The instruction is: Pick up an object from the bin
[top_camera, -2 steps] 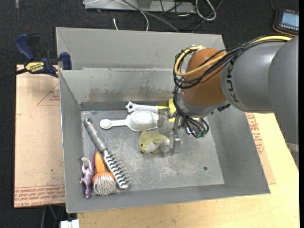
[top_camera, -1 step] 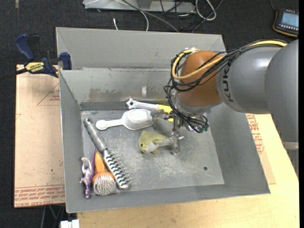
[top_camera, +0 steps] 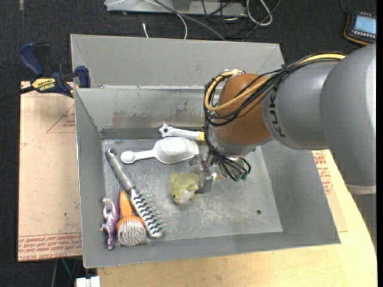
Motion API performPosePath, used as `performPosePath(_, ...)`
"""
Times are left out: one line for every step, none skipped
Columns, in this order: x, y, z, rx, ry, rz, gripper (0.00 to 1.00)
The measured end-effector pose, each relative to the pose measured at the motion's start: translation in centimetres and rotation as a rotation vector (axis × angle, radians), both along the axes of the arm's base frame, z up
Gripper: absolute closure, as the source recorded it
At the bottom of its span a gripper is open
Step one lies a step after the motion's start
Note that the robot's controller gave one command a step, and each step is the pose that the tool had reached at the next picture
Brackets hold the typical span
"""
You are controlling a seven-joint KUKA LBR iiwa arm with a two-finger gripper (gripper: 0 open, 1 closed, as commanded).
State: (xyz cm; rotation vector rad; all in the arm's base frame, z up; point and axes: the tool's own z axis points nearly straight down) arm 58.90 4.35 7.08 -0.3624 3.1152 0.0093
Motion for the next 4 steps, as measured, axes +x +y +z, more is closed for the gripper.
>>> performPosePath(0.0, 0.0, 0.0, 0.0, 0.0, 0.0, 1.0)
performPosePath(0.0, 0.0, 0.1, 0.0, -0.001, 0.001, 1.0)
performPosePath(-0.3, 0.1, 2.9, 0.0, 0.01, 0.002, 1.0)
performPosePath(-0.1, 0.1, 6.2, 0.001, 0.001, 0.004, 1.0)
